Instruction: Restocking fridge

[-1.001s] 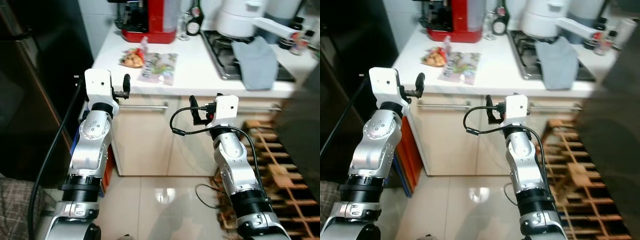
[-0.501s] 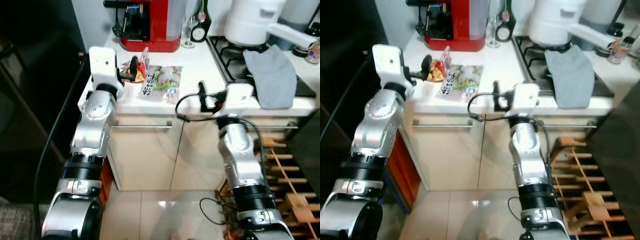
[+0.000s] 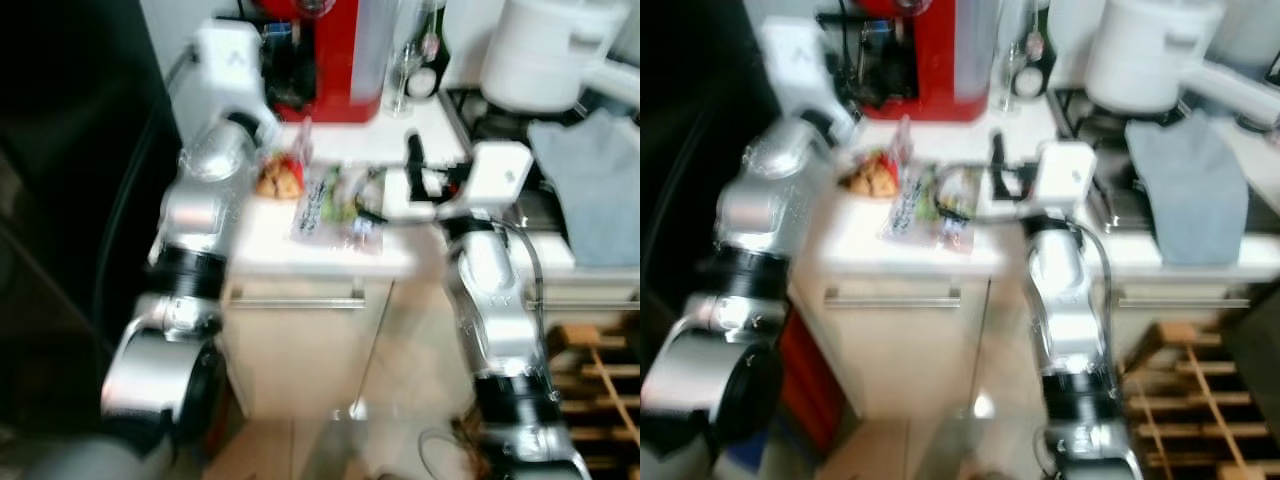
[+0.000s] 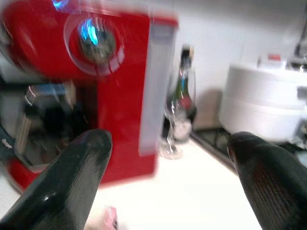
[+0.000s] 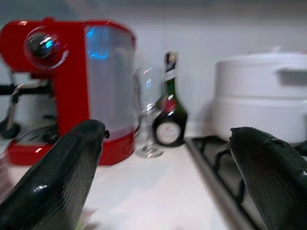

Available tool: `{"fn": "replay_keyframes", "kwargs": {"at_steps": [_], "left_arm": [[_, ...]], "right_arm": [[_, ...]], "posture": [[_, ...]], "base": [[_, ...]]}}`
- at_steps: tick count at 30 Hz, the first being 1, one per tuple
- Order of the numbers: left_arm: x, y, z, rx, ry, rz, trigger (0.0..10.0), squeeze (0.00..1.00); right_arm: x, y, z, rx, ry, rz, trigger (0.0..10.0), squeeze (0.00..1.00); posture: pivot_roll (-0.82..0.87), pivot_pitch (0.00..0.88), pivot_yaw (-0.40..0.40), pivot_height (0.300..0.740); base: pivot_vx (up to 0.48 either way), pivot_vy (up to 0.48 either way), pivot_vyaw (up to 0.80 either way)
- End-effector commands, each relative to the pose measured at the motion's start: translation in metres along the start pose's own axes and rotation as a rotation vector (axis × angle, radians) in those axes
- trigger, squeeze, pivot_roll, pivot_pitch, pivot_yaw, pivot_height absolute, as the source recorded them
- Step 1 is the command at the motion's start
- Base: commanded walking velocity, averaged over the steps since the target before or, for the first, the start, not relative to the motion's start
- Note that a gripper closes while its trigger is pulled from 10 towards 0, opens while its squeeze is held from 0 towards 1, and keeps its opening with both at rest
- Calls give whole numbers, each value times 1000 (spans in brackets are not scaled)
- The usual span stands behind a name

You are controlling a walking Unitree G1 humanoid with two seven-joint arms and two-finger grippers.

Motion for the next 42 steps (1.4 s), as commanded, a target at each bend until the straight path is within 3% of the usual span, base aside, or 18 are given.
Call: {"fn": "replay_keyframes", "kwargs": {"at_steps": [1, 14, 18, 25, 31, 35, 36, 38, 42], "left_arm": [[-21, 26, 4, 54, 131, 65, 10000, 0], [-50, 42, 11, 16, 339, 168, 10000, 0], [-50, 43, 11, -2, 338, 240, 10000, 0], [-37, 48, 6, -8, 305, 244, 10000, 0], [-35, 39, 1, -52, 300, 265, 10000, 0], [-49, 35, 2, -53, 350, 265, 10000, 0], [-69, 34, 4, -27, 404, 272, 10000, 0], [-77, 32, 5, -15, 424, 279, 10000, 0], [-82, 25, 3, -19, 404, 334, 10000, 0]], "right_arm": [[0, 3, 5, 3, 10, -4, 10000, 0], [-4, -2, 12, -34, 38, -17, 10000, 0], [-5, 1, 14, -36, 44, -24, 10000, 0], [-6, 2, 23, -49, 57, -35, 10000, 0], [-7, -3, 30, -63, 78, -24, 10000, 0], [-7, -4, 33, -67, 87, -19, 10000, 0], [-8, -5, 34, -66, 95, -16, 10000, 0], [-8, -5, 35, -64, 100, -15, 10000, 0], [-8, -3, 37, -57, 109, -15, 10000, 0]], "posture": [[-72, 0, 37, 740], [-65, 0, 67, 740], [-60, 0, 79, 740], [-67, 0, 93, 740], [-88, 0, 94, 740], [-95, 0, 90, 740], [-99, 0, 84, 740], [-99, 0, 84, 740], [-109, 0, 76, 740]], "base": [[0, 0, 0], [0, 0, 0], [0, 0, 0], [0, 0, 0], [0, 0, 0], [0, 0, 0], [0, 0, 0], [0, 0, 0], [0, 0, 0]]}}
Point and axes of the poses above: a point about 5 cm out from each wrist's last joint towards the gripper, its own z axis pointing back from the gripper into the wrist, its own x axis along the axis of the wrist's last joint, y = z × x, the point moved 4 cm from there along -z, pointing out of the wrist towards the gripper, and after that the axes turned 2 degrees about z, right-handed, at the moved point
